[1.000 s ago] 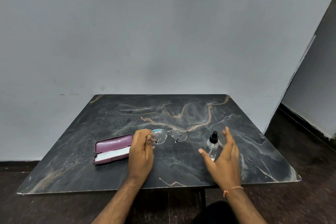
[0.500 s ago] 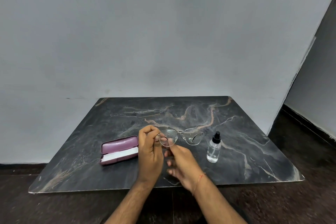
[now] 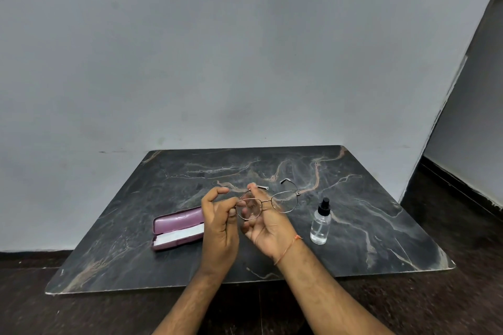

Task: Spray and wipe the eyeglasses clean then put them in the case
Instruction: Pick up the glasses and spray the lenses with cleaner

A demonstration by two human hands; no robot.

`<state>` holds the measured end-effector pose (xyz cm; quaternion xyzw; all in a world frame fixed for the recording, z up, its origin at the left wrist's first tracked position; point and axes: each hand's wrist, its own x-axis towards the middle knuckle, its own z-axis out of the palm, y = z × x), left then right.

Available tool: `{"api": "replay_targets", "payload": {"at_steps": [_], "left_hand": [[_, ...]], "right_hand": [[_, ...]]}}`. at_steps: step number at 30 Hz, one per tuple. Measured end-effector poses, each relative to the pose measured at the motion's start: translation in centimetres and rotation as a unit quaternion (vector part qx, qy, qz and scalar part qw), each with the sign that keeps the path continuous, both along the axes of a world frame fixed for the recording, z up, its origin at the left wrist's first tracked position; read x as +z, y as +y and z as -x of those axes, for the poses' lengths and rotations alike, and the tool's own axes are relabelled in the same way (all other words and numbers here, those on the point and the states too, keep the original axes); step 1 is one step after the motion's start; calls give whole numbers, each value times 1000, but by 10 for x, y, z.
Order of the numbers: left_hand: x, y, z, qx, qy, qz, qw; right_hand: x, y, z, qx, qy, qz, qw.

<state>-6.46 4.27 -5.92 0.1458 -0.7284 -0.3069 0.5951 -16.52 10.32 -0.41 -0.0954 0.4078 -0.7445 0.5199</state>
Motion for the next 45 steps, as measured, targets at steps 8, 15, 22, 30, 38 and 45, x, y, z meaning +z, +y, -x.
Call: {"api": "replay_targets", "payload": {"at_steps": [8,15,22,30,38,45], "left_hand": [[-8,-15,-11,19,-52,-18,998],[19,8,-19,0,-54,-9,998],[49,31,-13,-49,-88,-31,994],[38,17,-27,-41,-70,-52,995],[20,0,-37,43,-69,-18,996],[13,-3,-19,86,-47,-4,995]], "right_hand": [[14,10,22,-113,240,44,963],[9,19,42,-226,465,-46,855],[5,25,50,-292,662,-86,685],[8,34,68,-309,667,-127,665],[10,31,83,-280,560,-139,767],[5,41,84,-247,538,-127,796]]}}
